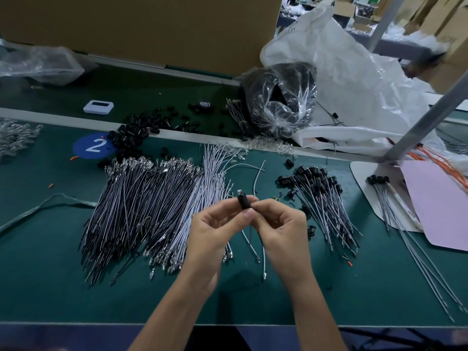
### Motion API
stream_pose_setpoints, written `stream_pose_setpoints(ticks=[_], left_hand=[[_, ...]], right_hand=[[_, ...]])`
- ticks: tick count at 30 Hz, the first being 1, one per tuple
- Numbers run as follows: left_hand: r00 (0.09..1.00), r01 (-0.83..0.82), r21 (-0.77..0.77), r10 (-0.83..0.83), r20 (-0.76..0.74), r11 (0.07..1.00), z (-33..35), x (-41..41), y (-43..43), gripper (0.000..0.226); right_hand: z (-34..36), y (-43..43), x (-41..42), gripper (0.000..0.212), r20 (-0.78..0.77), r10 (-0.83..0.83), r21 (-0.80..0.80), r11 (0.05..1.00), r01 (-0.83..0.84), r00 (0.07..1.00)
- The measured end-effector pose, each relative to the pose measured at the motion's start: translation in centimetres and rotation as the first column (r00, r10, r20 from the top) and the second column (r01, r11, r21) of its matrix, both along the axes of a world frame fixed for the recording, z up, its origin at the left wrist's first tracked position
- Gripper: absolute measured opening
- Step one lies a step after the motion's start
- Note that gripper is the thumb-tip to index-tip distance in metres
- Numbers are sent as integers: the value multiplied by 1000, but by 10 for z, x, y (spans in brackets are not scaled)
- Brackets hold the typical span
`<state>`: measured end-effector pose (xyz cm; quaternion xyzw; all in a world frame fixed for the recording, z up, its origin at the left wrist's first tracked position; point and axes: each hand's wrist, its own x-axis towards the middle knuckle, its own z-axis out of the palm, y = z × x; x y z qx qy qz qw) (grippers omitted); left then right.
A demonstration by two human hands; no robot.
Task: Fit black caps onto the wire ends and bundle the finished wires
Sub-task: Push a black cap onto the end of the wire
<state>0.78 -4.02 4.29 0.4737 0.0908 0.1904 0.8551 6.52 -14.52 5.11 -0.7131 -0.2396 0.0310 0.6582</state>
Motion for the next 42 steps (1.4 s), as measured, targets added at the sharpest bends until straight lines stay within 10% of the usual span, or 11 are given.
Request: stream_pose_setpoints(ticks=[14,26,34,42], left_hand=[[968,-200,124,176,176,972,22,-7,-1,22],[989,-119,-92,109,-103,989,17,9,14,19],[941,-106,-18,95,-325,994,-10,5,56,30],[929,-78,90,105,-355,993,-18,4,55,31]], right_hand=[[-3,5,-16,16,76,61,157,985,-72,995],[-2,6,-3,15,105,54,-168,985,-36,993],[-11,35,118,14,269,-39,-559,808,188,962],[-24,108,180,23,350,225,-840,506,198,909]])
